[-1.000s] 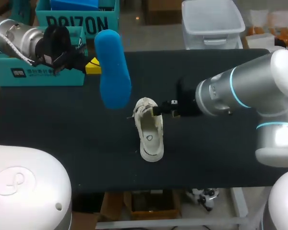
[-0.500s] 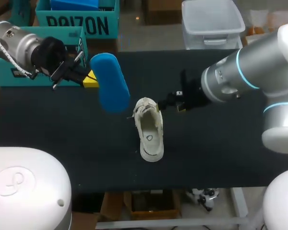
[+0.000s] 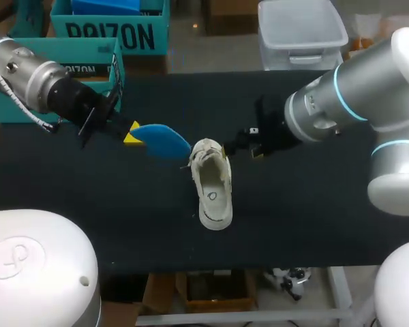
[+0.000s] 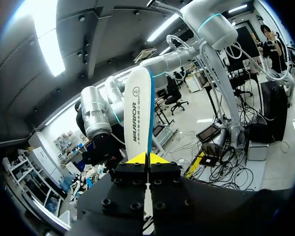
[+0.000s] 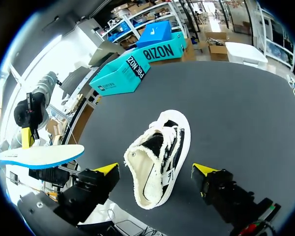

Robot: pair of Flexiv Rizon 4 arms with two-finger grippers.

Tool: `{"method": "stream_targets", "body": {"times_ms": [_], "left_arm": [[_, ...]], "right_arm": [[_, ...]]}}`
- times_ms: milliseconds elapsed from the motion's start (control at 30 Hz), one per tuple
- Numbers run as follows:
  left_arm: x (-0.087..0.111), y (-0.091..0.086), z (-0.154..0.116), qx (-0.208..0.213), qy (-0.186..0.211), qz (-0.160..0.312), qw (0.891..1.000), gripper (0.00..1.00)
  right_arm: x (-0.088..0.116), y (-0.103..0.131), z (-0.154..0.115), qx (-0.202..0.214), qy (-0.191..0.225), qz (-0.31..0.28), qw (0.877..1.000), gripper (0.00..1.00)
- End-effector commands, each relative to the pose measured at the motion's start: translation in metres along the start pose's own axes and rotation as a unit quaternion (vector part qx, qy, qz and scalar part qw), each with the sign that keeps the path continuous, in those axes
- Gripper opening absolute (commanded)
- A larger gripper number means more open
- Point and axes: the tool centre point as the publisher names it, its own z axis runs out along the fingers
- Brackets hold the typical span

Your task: Open the shoe tongue, take the insole out of the shoe, put the insole back into the shoe, and pack the shoe into the shoebox

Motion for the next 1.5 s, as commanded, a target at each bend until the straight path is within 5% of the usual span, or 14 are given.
{"method": "stream_targets", "body": {"times_ms": [33, 567, 667, 767, 1200, 1433, 1500], "left_arm": [[0.013, -0.006, 0.011, -0.030, -0.005, 0.026, 0.999, 0.00], [0.015, -0.005, 0.013, -0.035, 0.002, 0.030, 0.999, 0.00], [0.022, -0.001, 0.015, -0.050, -0.005, 0.043, 0.998, 0.00], [0.029, 0.002, 0.022, -0.050, -0.006, 0.059, 0.997, 0.00], [0.043, 0.011, 0.048, -0.065, 0.007, 0.140, 0.988, 0.00], [0.040, 0.021, 0.064, -0.053, 0.015, 0.167, 0.984, 0.00], [0.038, 0.022, 0.069, -0.042, 0.017, 0.168, 0.985, 0.00]], "right_arm": [[-0.001, 0.000, -0.002, 0.002, 0.000, 0.000, 1.000, 1.00], [-0.001, 0.000, -0.002, 0.002, 0.000, 0.000, 1.000, 1.00], [-0.006, 0.005, 0.004, 0.013, 0.043, 0.073, 0.996, 1.00], [-0.008, 0.006, 0.004, 0.036, 0.037, 0.125, 0.991, 1.00], [0.004, -0.005, -0.020, 0.077, 0.044, 0.348, 0.933, 1.00], [0.014, -0.028, -0.029, 0.078, 0.091, 0.487, 0.865, 1.00], [0.016, -0.029, -0.032, 0.073, 0.095, 0.481, 0.869, 1.00]]}}
